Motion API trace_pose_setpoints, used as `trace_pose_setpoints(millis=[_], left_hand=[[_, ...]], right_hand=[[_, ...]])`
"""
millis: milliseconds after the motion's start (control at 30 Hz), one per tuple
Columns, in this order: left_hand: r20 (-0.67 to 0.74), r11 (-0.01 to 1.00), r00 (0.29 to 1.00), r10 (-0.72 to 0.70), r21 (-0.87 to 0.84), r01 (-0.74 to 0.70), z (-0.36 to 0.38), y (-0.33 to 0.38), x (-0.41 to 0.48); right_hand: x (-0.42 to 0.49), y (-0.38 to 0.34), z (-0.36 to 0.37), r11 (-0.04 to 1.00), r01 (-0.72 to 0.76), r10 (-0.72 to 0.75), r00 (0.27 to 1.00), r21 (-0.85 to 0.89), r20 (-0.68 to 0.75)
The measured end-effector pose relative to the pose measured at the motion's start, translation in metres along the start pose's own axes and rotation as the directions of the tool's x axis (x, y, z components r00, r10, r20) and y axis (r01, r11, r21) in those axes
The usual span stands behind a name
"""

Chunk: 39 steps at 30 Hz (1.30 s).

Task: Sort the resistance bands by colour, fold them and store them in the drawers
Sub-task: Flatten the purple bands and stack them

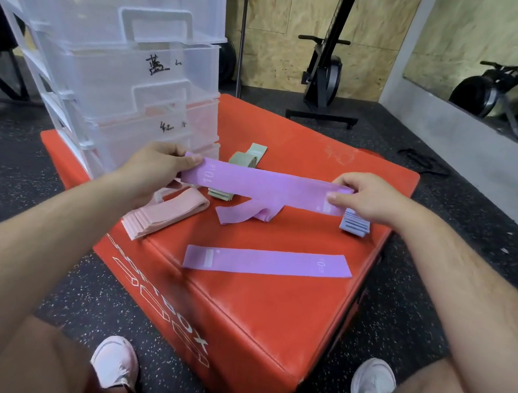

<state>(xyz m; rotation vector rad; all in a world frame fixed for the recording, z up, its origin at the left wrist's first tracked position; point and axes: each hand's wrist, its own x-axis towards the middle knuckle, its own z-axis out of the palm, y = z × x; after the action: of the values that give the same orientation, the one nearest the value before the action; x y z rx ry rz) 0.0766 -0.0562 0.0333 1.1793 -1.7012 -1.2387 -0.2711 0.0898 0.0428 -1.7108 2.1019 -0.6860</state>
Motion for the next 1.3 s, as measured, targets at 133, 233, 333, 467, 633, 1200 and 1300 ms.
trace_pose_setpoints(millis=[133, 233, 333, 467, 633, 1200, 1300], left_hand=[[0.046, 0.996, 0.997, -0.068, 0.056, 0.065, 0.005, -0.016, -0.015], [0.066, 0.988, 0.990, -0.128, 0.097, 0.122, 0.014, -0.028, -0.028], [0.062, 0.968, 0.985, -0.160, 0.207, 0.144, 0.021, -0.039, -0.040], [0.084, 0.946, 0.982, -0.170, 0.292, 0.139, 0.026, -0.054, -0.052], [0.060, 0.889, 0.991, -0.122, 0.452, 0.082, 0.033, -0.064, -0.064], [0.150, 0.736, 0.986, -0.074, 0.675, -0.048, 0.036, -0.077, -0.052], [0.141, 0.779, 0.988, 0.056, 0.613, -0.132, 0.043, -0.068, -0.044]], right_hand=[[-0.011, 0.018, 0.001, 0.983, -0.108, 0.098, 0.993, 0.146, 0.072], [-0.020, 0.028, 0.010, 0.986, -0.145, 0.138, 0.987, 0.082, 0.088], [-0.030, 0.032, 0.022, 0.988, -0.149, 0.152, 0.985, -0.046, 0.077], [-0.041, 0.038, 0.040, 0.985, -0.153, 0.160, 0.984, -0.084, 0.079], [-0.051, 0.042, 0.060, 0.981, -0.116, 0.127, 0.990, -0.153, 0.067], [-0.051, 0.030, 0.065, 0.938, -0.062, 0.108, 0.987, -0.341, 0.119], [-0.040, 0.011, 0.070, 0.938, -0.001, 0.031, 0.996, -0.347, 0.082]])
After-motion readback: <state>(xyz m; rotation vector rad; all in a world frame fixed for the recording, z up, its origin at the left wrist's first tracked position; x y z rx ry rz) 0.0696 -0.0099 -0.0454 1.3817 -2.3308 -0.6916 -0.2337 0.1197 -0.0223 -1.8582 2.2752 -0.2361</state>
